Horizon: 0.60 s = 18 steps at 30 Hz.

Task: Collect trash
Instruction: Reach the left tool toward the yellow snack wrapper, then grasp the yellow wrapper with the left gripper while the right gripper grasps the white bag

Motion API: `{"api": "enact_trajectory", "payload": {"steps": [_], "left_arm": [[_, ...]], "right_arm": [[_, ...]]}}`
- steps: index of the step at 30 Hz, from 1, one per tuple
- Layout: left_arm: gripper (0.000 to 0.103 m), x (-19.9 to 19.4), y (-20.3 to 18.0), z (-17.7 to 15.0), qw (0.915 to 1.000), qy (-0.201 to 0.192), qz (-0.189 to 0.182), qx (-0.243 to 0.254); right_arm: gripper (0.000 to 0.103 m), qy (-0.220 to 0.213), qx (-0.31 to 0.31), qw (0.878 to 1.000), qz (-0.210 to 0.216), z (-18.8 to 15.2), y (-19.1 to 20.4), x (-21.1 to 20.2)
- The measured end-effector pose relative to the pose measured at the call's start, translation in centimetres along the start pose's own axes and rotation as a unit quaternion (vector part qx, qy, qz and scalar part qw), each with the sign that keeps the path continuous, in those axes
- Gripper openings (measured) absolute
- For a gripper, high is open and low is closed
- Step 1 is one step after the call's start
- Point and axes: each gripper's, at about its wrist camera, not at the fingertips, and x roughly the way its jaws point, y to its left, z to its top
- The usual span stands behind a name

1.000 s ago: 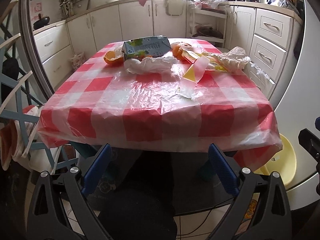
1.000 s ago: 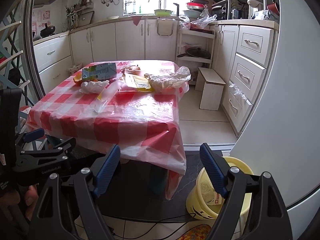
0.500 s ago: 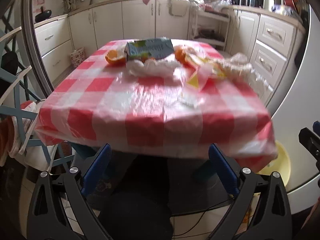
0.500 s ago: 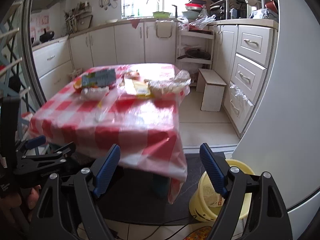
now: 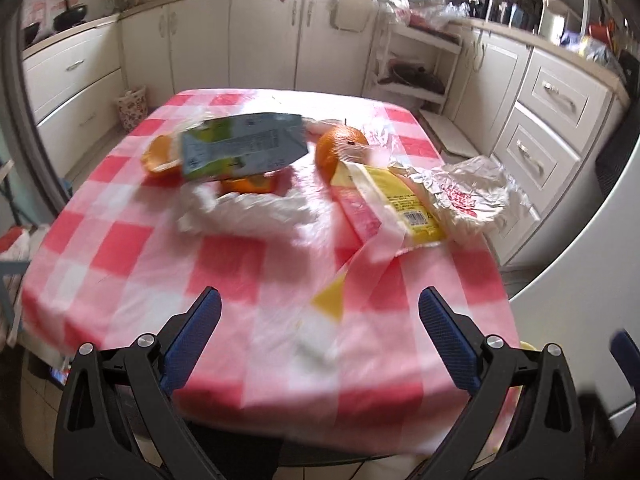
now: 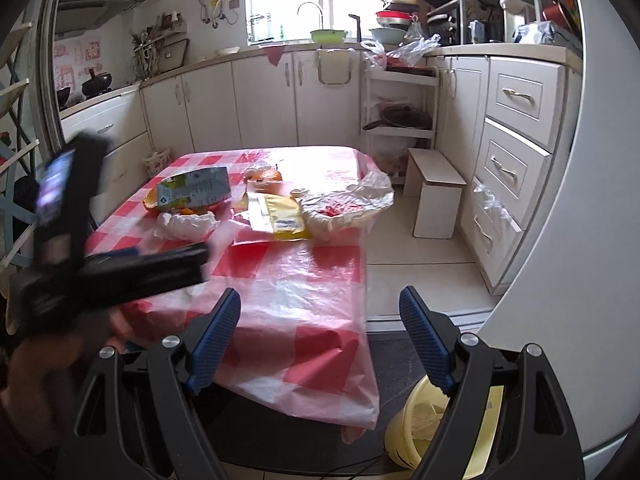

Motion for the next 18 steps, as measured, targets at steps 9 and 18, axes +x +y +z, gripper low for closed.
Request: {"api": "enact_trajectory", "payload": {"steps": [9,18], "left_arm": [[0.011,3.8,-1.5,0.8,0.9972,0.048,-0.033,0.048],[0.009,0.3,0.9,-0.9,0.9963,0.031,-0.063,0.050]], "right_arm": [[0.078,-0.004,0.022,1.000,-0.009,0.5,-1.4,0.8],[0.078,0.034,0.098,0.995,-0.004,3.3,-4.5,7.1]]}}
